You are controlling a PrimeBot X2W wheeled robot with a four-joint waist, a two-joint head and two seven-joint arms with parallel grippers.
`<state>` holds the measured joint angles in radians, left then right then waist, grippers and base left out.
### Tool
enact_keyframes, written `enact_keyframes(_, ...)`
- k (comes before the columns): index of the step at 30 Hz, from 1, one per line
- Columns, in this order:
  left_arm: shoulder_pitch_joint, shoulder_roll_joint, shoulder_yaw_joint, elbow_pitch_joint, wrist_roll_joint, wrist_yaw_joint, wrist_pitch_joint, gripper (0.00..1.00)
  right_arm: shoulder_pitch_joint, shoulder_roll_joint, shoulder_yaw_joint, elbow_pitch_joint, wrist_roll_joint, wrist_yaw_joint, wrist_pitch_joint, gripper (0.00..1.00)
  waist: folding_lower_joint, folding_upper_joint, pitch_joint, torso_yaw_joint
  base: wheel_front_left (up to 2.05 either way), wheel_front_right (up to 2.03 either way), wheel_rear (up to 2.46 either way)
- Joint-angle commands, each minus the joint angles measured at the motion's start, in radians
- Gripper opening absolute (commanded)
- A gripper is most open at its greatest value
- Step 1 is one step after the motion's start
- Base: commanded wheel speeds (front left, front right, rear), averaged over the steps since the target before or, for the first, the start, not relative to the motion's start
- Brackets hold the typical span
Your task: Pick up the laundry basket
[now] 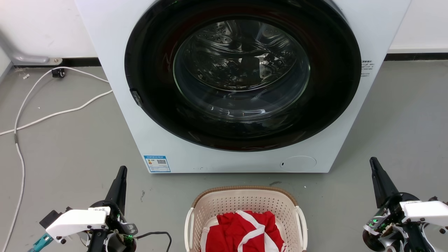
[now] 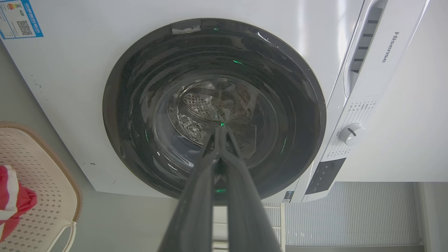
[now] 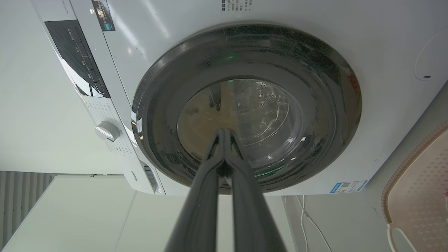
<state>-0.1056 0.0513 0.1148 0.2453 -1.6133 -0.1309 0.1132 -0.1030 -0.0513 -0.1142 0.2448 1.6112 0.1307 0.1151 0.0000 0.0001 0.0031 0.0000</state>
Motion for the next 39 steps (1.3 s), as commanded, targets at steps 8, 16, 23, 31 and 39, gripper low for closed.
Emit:
enact_keyframes(8,-0.006,-0.003,0.004,0.0,0.003,-0.001,0.005,0.0,-0.012,0.002,0.0,0.001,0.004,0.0,0.001,0.0,0.0,-0.0001,0.0,0.0,0.0,0.0,0.0)
enact_keyframes(16,-0.006,-0.003,0.004,0.0,0.003,-0.001,0.005,0.0,-0.012,0.002,0.0,0.001,0.004,0.0,0.001,0.0,0.0,-0.0001,0.0,0.0,0.0,0.0,0.0)
enact_keyframes(23,-0.006,-0.003,0.004,0.0,0.003,-0.001,0.005,0.0,-0.012,0.002,0.0,0.001,0.004,0.0,0.001,0.0,0.0,-0.0001,0.0,0.0,0.0,0.0,0.0)
enact_keyframes(31,0.031,-0.002,-0.008,0.031,0.002,0.0,-0.005,1.0,0.03,0.001,0.003,0.03,-0.002,0.0,-0.003,1.0,0.0,-0.0001,0.0,0.0,0.0,0.0,0.0)
enact_keyframes(39,0.045,-0.002,-0.023,-0.001,0.02,0.0,-0.041,1.0,0.048,0.001,0.021,-0.001,-0.018,0.0,-0.04,1.0,0.0,-0.0001,0.001,0.0,0.0,0.0,0.0)
